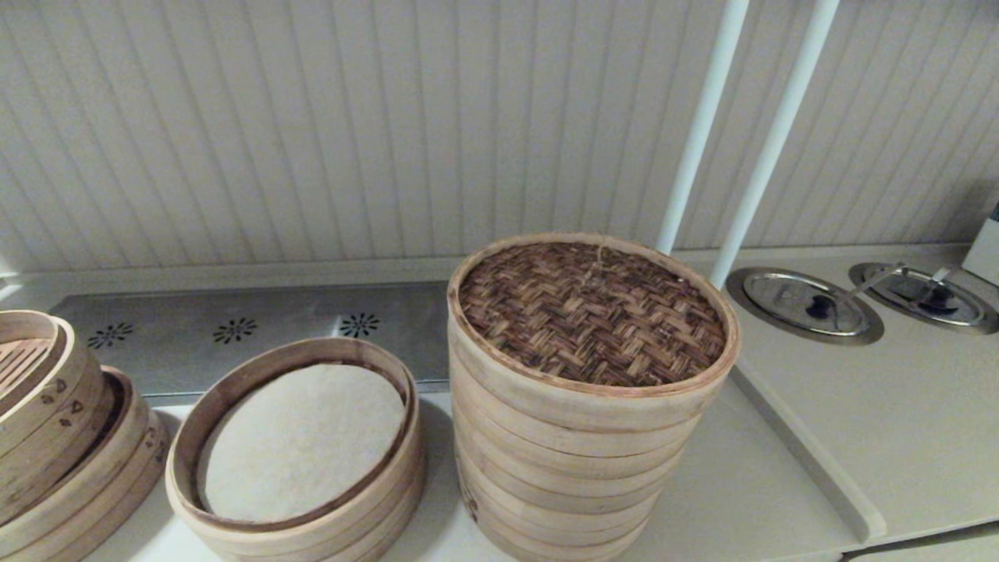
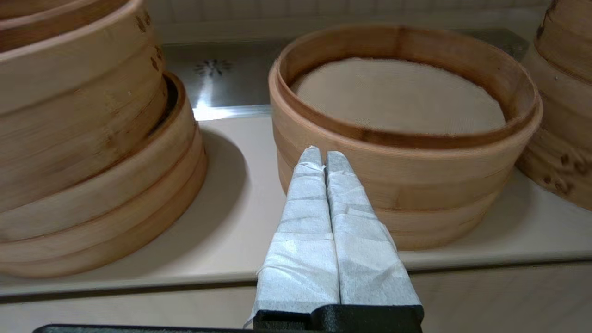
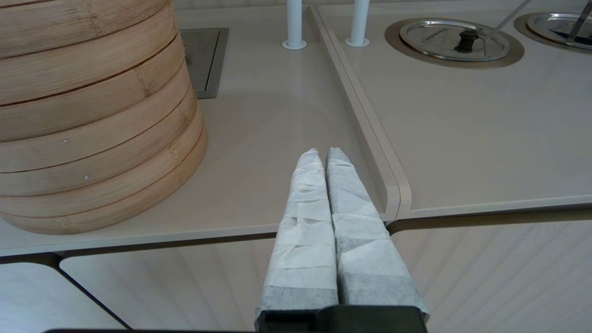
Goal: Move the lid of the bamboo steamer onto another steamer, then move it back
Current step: Pick up the steamer
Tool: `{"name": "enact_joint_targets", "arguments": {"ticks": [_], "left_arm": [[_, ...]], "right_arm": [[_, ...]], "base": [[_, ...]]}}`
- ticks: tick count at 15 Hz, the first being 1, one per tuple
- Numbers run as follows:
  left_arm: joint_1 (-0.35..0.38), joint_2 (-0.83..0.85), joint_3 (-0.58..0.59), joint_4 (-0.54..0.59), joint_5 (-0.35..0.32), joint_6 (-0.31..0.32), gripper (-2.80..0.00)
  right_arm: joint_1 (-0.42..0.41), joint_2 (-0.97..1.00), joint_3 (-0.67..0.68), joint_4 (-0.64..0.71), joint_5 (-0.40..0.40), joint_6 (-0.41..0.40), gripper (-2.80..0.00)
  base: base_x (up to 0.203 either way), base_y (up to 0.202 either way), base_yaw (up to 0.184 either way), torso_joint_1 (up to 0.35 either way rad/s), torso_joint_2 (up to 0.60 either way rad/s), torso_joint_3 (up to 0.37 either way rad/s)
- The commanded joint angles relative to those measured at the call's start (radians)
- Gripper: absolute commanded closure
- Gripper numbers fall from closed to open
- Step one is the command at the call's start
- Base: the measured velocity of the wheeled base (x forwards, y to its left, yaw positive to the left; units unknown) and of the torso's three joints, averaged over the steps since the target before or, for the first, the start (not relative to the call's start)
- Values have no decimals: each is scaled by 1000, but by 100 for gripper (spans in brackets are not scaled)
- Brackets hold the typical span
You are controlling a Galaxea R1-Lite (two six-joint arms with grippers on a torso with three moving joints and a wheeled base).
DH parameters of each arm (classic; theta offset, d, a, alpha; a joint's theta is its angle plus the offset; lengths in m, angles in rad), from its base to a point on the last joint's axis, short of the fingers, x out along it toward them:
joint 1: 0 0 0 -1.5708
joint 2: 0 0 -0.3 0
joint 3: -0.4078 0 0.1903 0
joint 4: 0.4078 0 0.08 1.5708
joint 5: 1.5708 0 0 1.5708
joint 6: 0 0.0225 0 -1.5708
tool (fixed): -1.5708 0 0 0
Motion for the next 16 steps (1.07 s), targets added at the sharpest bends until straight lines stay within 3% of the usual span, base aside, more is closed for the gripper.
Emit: {"name": "enact_joint_targets", "arguments": {"ticks": [1,4,10,13,16], "left_arm": [[0,12,-81,20,-5,1,0],[-1,215,-270,45,-15,-7,0],[-83,790,-754,8,-125,-80,0],[-236,1041,-982,9,-156,-107,0],[-425,1202,-1114,2,-198,-116,0]], "right_arm": [[0,1,2,0,0,0,0],[0,1,2,0,0,0,0],[0,1,2,0,0,0,0],[0,1,2,0,0,0,0],[0,1,2,0,0,0,0]], "base": [[0,0,0,0,0,0],[0,0,0,0,0,0],[0,0,0,0,0,0],[0,0,0,0,0,0],[0,0,0,0,0,0]]}}
